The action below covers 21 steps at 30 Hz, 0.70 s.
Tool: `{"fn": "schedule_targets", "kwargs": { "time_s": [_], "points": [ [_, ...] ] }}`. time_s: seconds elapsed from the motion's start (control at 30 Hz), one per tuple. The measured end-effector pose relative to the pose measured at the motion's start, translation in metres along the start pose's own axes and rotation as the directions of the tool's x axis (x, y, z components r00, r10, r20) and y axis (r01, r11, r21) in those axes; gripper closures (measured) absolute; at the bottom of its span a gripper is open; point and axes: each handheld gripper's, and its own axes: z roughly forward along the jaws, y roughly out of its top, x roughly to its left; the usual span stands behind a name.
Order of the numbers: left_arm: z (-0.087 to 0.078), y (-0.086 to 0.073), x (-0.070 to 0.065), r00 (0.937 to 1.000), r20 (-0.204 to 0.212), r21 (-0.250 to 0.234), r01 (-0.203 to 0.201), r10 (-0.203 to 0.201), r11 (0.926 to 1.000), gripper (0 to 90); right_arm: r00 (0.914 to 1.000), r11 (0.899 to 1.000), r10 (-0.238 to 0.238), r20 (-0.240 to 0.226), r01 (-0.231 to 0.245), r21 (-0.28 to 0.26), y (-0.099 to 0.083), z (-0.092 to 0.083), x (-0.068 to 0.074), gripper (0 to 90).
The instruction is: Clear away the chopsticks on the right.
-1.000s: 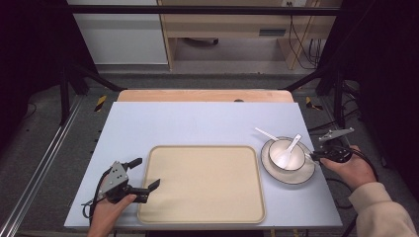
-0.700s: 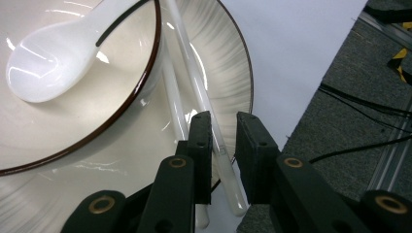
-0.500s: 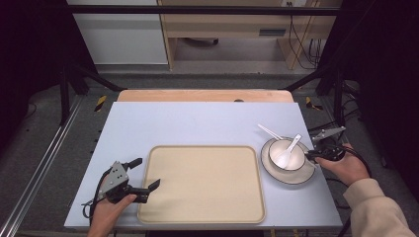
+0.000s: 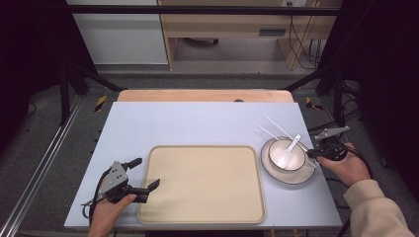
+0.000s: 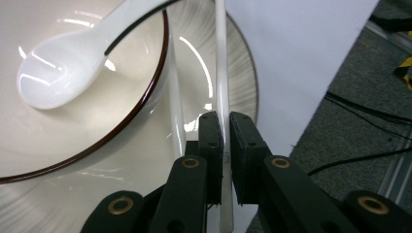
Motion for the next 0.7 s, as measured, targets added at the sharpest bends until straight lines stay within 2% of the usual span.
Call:
{"fn": "schedule_targets", "kwargs": {
  "time_s": [0.2,0.27,0.37,0.5,0.7],
  "points": [
    [-0.001,0.000,0.001,1.0000,-0.006,0.000,0.001,-0.001,1.0000,3.4,0.9975,0.997,0.043,0.057,-0.039,-0.066,0.005,-0.024,-0.003,84.2],
    [-0.001,0.000,0.001,1.0000,-0.007,-0.003,0.004,-0.004,1.0000,3.4,0.9941,0.994,0.071,0.082,-0.063,-0.092,0.007,-0.037,-0.001,84.2],
    [-0.002,0.000,0.001,1.0000,-0.008,-0.005,0.003,-0.003,1.0000,3.4,0.9889,0.986,0.114,0.095,-0.101,-0.136,0.012,-0.057,0.005,84.2],
    [-0.002,0.000,0.001,1.0000,-0.008,-0.007,0.005,-0.005,1.0000,3.4,0.9886,0.981,0.104,0.108,-0.085,-0.172,0.017,-0.079,0.024,84.2],
    [-0.002,0.001,0.001,0.9999,-0.012,-0.008,0.005,-0.005,1.0000,3.4,0.9957,0.977,0.073,0.058,-0.060,-0.205,0.027,-0.092,0.073,84.2]
  ]
}}
